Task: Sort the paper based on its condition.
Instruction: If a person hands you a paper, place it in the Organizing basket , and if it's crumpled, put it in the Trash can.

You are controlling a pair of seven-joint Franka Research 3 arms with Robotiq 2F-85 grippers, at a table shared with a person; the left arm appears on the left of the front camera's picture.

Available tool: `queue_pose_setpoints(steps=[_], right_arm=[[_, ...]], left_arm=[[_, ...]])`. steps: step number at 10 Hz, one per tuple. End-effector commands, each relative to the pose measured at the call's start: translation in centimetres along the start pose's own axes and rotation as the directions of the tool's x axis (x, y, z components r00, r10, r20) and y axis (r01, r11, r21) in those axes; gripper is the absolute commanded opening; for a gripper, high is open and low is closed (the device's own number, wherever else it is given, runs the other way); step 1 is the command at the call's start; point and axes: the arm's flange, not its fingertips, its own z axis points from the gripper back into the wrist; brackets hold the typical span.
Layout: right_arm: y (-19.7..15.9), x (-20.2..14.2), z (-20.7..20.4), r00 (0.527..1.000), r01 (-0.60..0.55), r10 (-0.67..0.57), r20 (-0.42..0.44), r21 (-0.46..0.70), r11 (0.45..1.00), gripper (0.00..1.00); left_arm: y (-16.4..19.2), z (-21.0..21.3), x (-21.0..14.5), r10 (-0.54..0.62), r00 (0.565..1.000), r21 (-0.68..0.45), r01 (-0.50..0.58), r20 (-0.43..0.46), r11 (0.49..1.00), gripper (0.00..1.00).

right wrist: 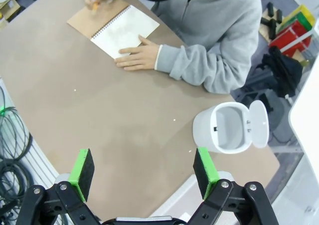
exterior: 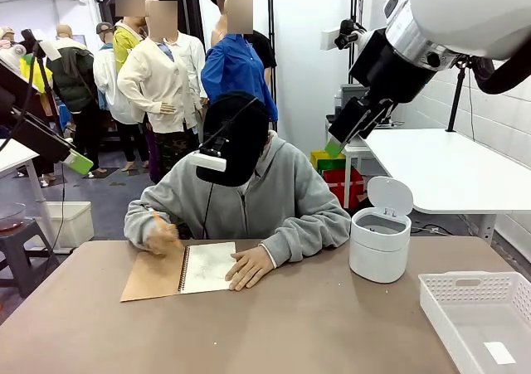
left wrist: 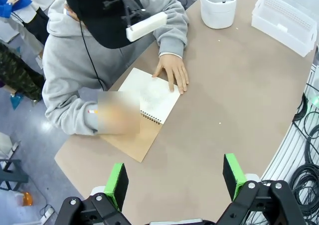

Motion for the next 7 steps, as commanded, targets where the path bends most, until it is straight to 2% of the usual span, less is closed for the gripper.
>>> queue_pose_setpoints(steps=[1,7], right_arm=[[-0.05,-0.04,0.09,1.000,0.001,-0.001,0.006,-0.003,1.000,1.00],[-0.05,-0.04,0.09,1.000,0.001,-0.001,0.006,-0.003,1.000,1.00]], left_arm=[[-0.12,0.35,-0.08,-0.002,1.000,-0.001,0.002,0.003,1.000,1.00],[-0.12,0.35,-0.08,-0.002,1.000,-0.001,0.002,0.003,1.000,1.00]])
